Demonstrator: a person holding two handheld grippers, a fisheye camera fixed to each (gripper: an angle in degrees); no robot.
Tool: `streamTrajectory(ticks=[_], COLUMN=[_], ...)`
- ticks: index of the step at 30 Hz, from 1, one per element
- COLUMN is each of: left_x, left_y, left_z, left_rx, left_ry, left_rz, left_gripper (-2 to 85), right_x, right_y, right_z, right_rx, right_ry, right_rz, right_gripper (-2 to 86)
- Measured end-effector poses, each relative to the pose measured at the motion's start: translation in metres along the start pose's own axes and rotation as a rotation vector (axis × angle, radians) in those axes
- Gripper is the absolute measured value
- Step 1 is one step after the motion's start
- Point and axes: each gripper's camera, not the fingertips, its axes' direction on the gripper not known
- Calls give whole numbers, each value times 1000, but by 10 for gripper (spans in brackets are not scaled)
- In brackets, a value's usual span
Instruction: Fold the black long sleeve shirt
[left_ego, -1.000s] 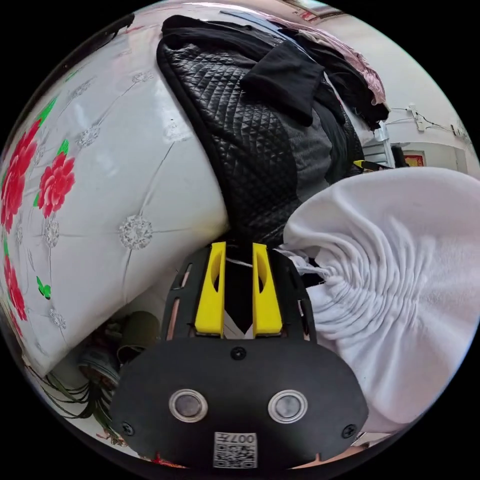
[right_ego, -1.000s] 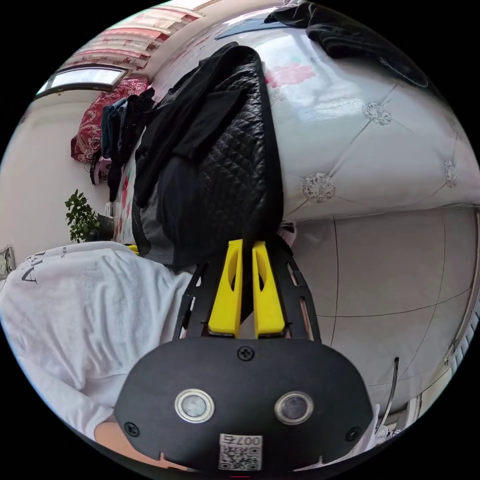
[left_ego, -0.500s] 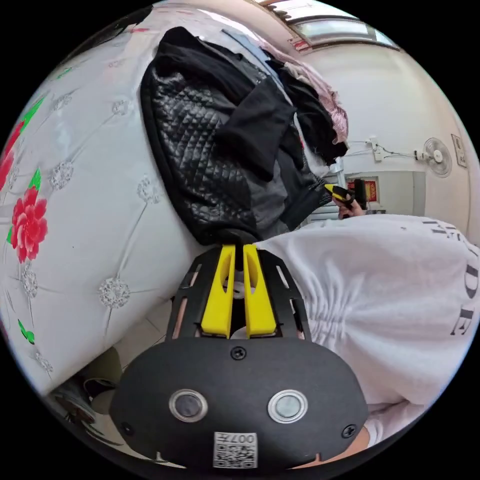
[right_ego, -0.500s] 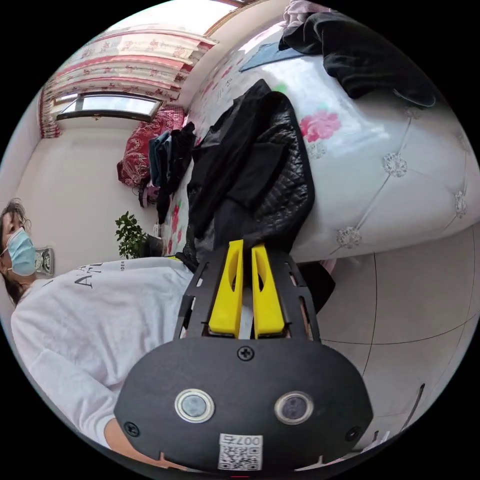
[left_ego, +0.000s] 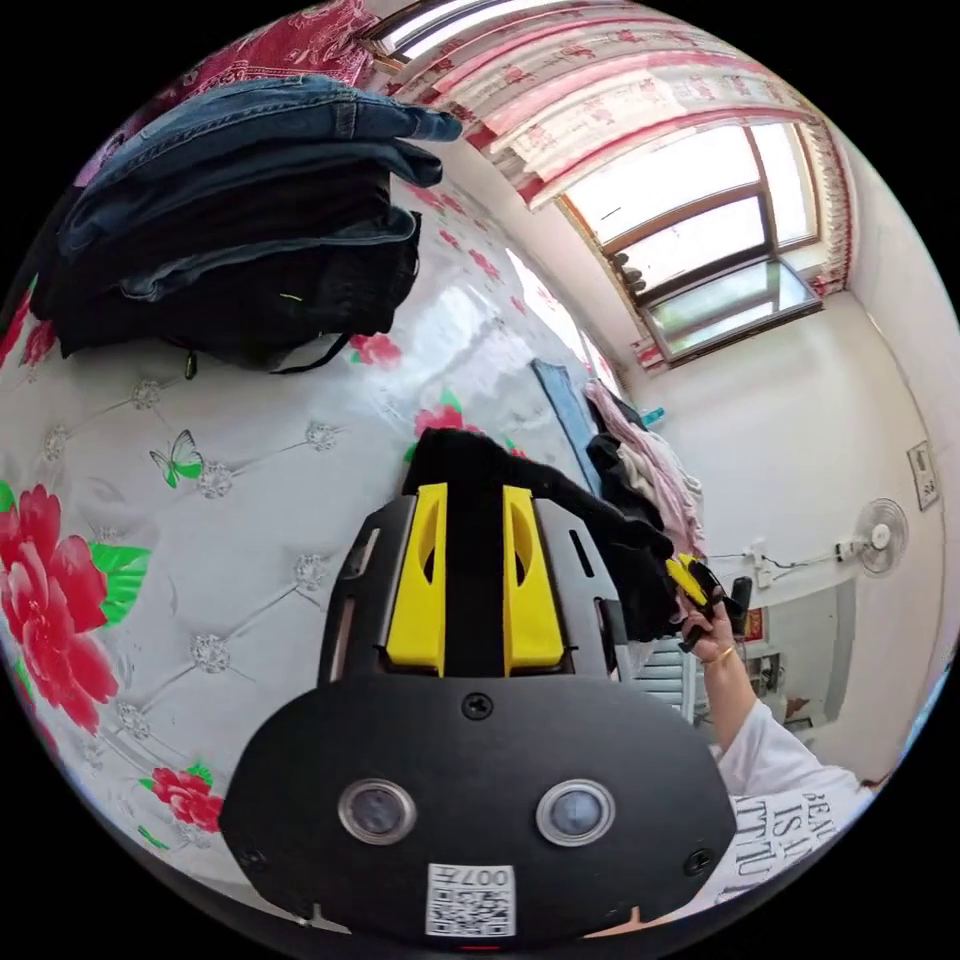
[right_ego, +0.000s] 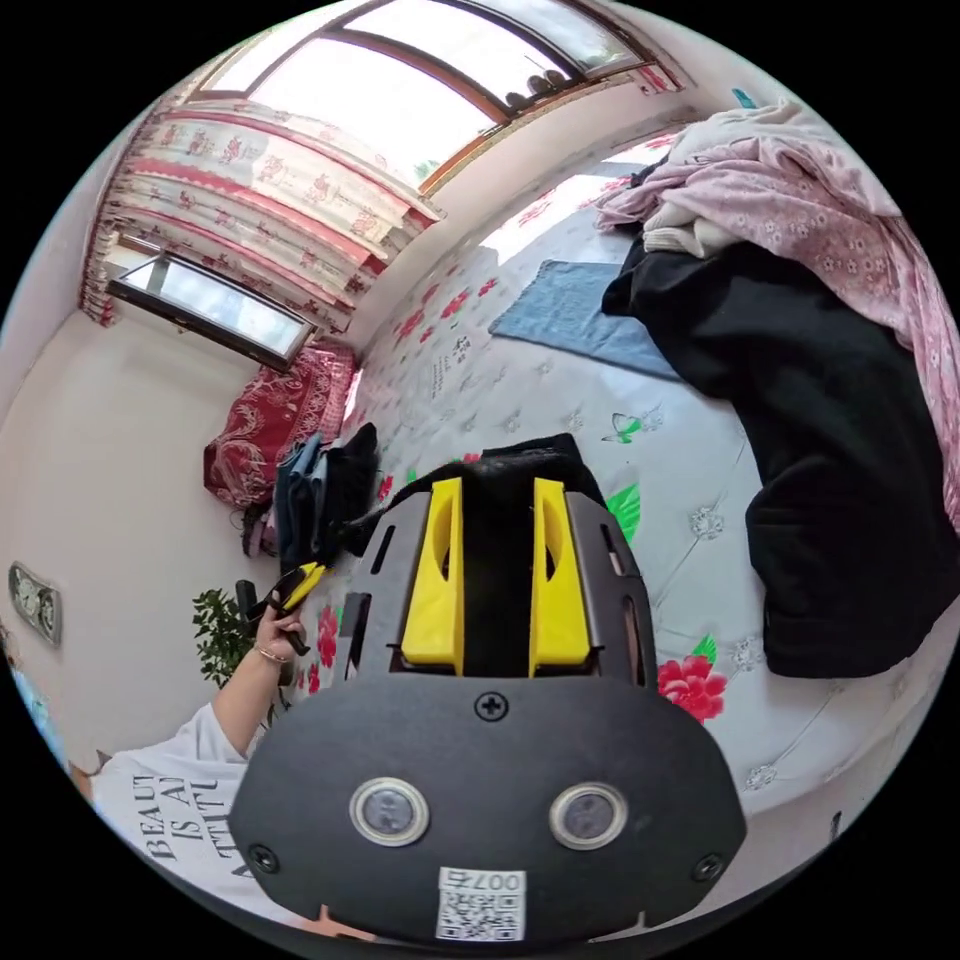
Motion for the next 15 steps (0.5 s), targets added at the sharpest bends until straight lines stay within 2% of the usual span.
streamTrajectory(ticks=[1,5,10,15], left_x=[-2,-21,-48,-51], left_y=[2,34,81,89], left_z=[7,25,40,38], left_rx=[-14,-76,-239,-246], left_ry=[-72,-85,-180,-170], left_rz=[-25,3,48,91], left_gripper=[71,78,102,34], right_x=[2,35,101,126], right_y=[3,48,141,169], right_z=[14,37,30,29], right_rx=[-14,-63,-80,-18], right_ry=[56,101,189,122], right_rz=[-2,3,168,301], right_gripper=[60,68,86,90])
